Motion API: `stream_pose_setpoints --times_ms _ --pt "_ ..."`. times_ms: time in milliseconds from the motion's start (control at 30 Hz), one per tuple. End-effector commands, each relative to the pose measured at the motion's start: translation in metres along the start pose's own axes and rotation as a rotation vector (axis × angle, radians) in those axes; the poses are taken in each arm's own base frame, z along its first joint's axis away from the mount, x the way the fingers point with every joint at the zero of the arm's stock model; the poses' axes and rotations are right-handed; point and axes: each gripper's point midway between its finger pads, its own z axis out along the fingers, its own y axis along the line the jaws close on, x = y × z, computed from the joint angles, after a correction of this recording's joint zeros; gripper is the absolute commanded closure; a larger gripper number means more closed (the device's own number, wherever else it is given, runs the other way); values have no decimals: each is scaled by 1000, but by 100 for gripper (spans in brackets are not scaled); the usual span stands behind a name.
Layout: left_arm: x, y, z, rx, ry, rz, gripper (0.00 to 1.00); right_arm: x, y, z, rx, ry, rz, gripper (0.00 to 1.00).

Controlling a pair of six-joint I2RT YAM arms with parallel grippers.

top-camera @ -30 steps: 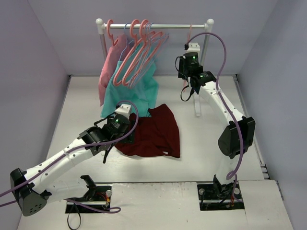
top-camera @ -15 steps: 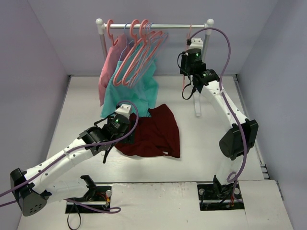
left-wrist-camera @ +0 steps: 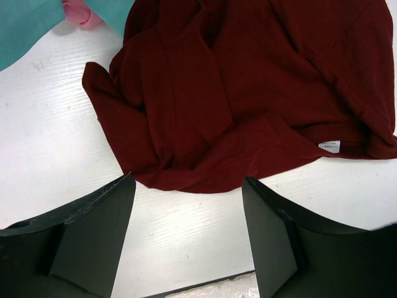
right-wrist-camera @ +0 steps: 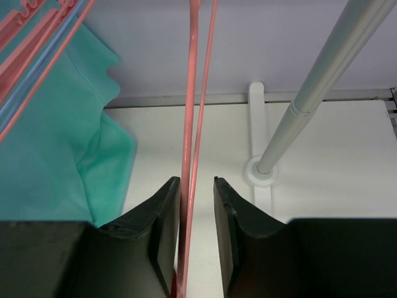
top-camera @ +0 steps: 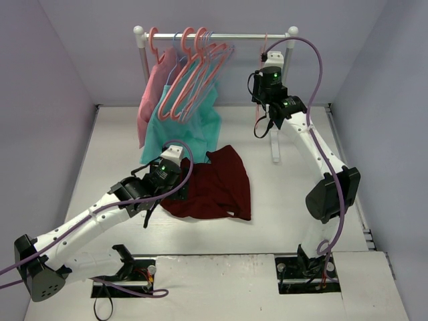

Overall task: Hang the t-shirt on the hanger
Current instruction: Pick up the hanger from the clothesline.

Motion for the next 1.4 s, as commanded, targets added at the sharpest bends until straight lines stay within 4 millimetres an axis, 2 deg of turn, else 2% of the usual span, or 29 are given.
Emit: stream_pose_setpoints --times_ms 0,500,700,800,933,1000,1100,1133,1167,1233,1367 --pt "-28 -7 -8 32 -83 -37 35 -47 -1 -13 -1 -123 26 77" --pt "-26 -7 -8 33 -81 -46 35 -36 5 7 2 -101 8 81" --pt "-25 -6 -10 34 -83 -49 35 -42 5 3 -3 -116 -4 98" --pt "-25 -6 -10 35 -83 -52 35 -51 10 -5 -40 -136 -47 100" --pt "-27 -7 -10 38 -84 -47 35 -73 10 -34 -80 -188 -93 100" --pt "-30 -8 -11 38 -90 -44 35 -88 5 -57 -102 -229 -133 100" --pt "-33 -10 -10 40 -90 -43 35 -93 -2 -82 -117 -254 -166 100" --pt "-33 -11 -10 42 -89 -44 35 -93 -5 -89 -119 -259 -180 100" --pt "-33 -12 -8 42 -85 -42 35 -84 -6 -90 -127 -242 -199 100" --pt "-35 -13 -8 45 -82 -44 35 -86 -7 -107 -161 -261 -223 100" --pt "-37 -18 -5 51 -76 -48 35 -56 -10 -130 -228 -234 -265 100"
